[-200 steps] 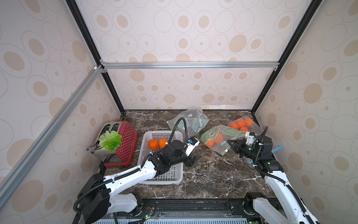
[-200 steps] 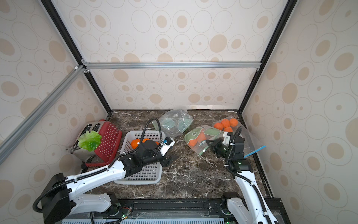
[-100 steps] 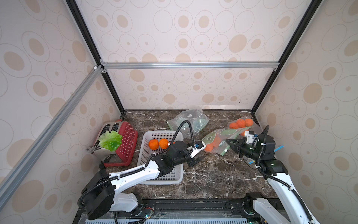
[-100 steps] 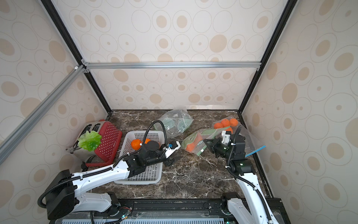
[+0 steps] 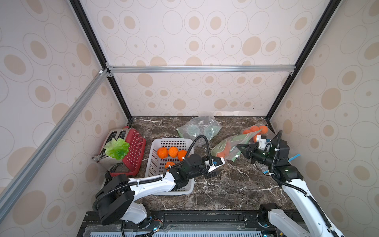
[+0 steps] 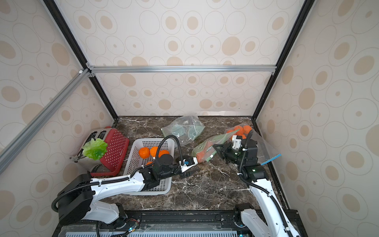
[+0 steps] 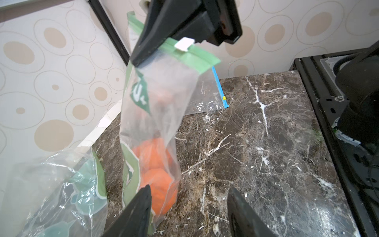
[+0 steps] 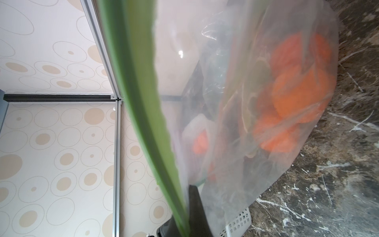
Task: Open the zip-top bag and take out the orange
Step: Pick up the zipper food storage bag at the center of the board.
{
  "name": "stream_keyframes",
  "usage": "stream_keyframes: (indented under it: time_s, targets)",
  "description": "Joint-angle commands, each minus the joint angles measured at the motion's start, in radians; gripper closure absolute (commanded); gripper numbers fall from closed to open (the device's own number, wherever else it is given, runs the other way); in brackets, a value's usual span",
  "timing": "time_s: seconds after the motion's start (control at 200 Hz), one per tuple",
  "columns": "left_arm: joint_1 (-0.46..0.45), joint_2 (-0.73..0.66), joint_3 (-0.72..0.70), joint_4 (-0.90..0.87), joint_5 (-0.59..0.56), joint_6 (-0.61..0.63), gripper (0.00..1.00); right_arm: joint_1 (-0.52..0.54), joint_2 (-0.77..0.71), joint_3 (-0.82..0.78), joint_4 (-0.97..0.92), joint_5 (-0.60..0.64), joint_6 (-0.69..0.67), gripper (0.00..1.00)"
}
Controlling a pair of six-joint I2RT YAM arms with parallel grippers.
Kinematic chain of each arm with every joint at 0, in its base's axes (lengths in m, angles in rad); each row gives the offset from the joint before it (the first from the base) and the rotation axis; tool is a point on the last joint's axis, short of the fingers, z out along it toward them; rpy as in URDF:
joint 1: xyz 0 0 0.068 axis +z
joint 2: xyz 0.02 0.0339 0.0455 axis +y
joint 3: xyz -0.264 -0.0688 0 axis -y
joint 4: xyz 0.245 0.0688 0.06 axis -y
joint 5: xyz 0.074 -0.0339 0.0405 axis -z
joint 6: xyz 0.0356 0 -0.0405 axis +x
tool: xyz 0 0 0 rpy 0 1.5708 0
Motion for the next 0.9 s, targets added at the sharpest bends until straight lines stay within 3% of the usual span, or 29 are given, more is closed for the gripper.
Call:
stream_keyframes:
  time_s: [0.0,0.315,0.891]
  targets:
    - [-0.034,0.025,0.035,0.100,-0.060,0.081,0.41,0.009,0.006,0.034,0.031,0.006,0.021,1.00]
    - [-0.119,0.020,0.091,0.170,-0.209,0.155,0.48,0.013,0.029,0.028,0.046,0.009,0.026,1.00]
    - [-0.145,0.035,0.188,0.076,-0.279,0.292,0.56,0.014,0.056,0.040,0.059,-0.003,0.022,1.00]
